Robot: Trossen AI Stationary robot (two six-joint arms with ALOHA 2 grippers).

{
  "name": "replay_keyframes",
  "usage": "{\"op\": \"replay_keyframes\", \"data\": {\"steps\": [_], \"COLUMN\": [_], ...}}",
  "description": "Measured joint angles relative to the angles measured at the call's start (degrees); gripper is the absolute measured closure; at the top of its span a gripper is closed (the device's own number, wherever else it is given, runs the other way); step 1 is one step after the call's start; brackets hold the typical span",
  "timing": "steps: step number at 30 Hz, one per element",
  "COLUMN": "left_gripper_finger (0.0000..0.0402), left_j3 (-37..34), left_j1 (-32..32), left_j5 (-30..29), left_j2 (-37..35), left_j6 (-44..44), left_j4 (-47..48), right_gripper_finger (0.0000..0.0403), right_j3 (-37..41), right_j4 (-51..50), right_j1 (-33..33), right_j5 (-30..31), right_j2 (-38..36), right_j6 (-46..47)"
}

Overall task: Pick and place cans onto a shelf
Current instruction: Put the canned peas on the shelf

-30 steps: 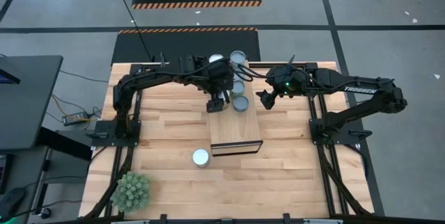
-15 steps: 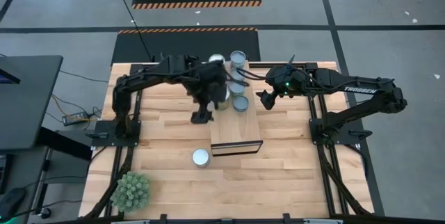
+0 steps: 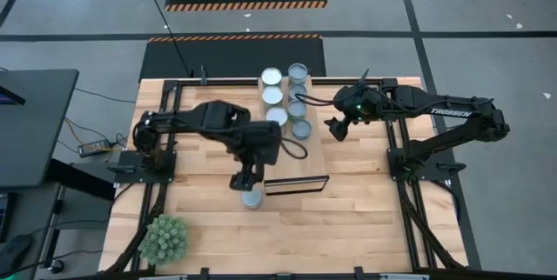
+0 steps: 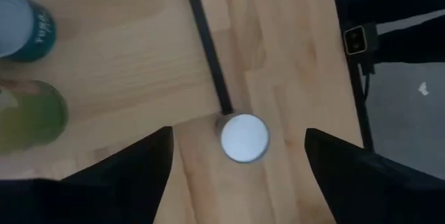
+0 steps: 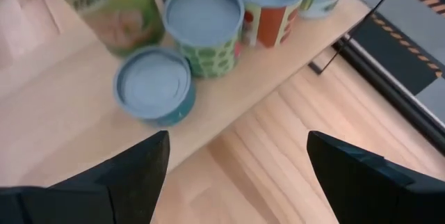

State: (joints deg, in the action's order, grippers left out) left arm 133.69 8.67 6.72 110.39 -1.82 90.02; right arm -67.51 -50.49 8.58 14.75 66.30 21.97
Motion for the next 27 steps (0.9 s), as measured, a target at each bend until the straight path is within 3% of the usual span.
{"op": "replay_keyframes", "data": {"steps": [5, 11, 15, 22, 27], "left_gripper_finger": [0.0096, 0.0108, 0.0108, 0.0109, 0.0109], "left_j3": [-0.02, -0.10, -3.74, -18.35, -27.41], "left_j1": [3.06, 6.42, 8.25, 13.23, 14.84], "left_j5": [-2.15, -11.63, -15.95, -15.82, -12.39], "left_j2": [0.07, 0.07, 0.02, 0.09, -0.24], "left_j6": [6.51, 15.11, 22.30, 25.90, 25.55], "left_j4": [0.00, -0.04, -0.03, -0.58, -7.99], "right_gripper_finger": [0.0056, 0.0056, 0.0056, 0.0056, 0.0056], "right_j3": [-0.01, 0.00, 0.00, 0.00, 0.00], "right_j4": [-1.19, -1.64, -4.42, -8.64, -8.75], "right_j1": [0.00, -1.08, -4.52, -15.03, -22.33], "right_j5": [-3.90, -8.44, -12.13, -4.94, 0.51], "right_j2": [0.00, -0.08, -1.23, -4.63, -6.92], "right_j6": [-1.79, -6.59, -5.85, -0.85, 3.37]}}
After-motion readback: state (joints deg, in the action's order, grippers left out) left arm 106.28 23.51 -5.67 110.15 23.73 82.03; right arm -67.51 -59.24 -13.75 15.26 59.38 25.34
